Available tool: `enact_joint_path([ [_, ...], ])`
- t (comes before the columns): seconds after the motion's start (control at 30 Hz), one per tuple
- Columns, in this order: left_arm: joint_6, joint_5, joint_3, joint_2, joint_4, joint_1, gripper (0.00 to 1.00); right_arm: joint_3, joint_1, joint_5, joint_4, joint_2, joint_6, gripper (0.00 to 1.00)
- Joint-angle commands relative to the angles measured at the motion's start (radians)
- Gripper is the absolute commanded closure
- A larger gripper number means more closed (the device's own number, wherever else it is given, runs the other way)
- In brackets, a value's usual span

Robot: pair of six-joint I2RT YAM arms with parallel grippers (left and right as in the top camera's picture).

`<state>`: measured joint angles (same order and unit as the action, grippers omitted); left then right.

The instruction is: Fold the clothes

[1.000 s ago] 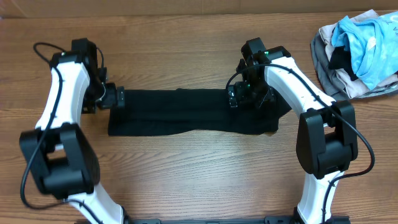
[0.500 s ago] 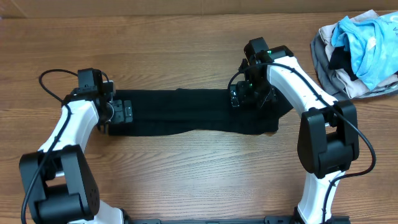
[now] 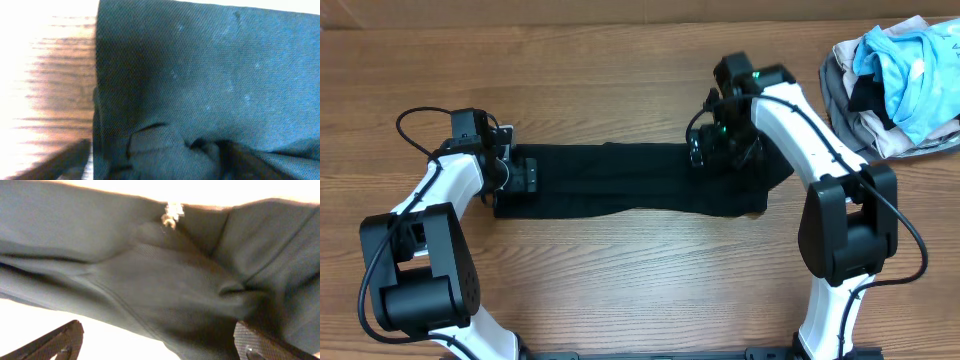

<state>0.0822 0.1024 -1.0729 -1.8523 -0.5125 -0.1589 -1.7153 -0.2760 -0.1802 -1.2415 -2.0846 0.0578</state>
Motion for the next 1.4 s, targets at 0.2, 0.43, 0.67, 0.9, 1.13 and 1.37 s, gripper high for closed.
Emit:
enact_joint_path([
  [0.2,-0.05,0.082,0.021,-0.07,-0.055,0.002,0.96,-0.7,0.02,0.05,-0.346,0.174,0.087,0.01],
  [0.43,-0.058,0.082,-0.134,-0.066,-0.23,-0.076,0.96,-0.923,0.124,0.047,-0.452,0.247,0.115,0.06],
  [0.67,-0.002,0.001,-0.442,-0.066,-0.483,-0.158,0.96,-0.859,0.138,0.014,-0.452,0.252,0.115,0.02],
  [0.9,0.024,-0.001,-0.533,-0.066,-0.555,-0.122,0.96,-0.779,0.138,0.014,-0.452,0.252,0.115,0.01],
  [1.13,0.034,0.002,-0.533,-0.068,-0.559,0.035,0.96,-0.723,0.138,0.022,-0.452,0.243,0.115,0.0],
  [1.37,0.034,-0.007,-0.533,-0.071,-0.519,0.265,0.96,-0.649,0.138,0.022,-0.43,0.242,0.115,0.0],
])
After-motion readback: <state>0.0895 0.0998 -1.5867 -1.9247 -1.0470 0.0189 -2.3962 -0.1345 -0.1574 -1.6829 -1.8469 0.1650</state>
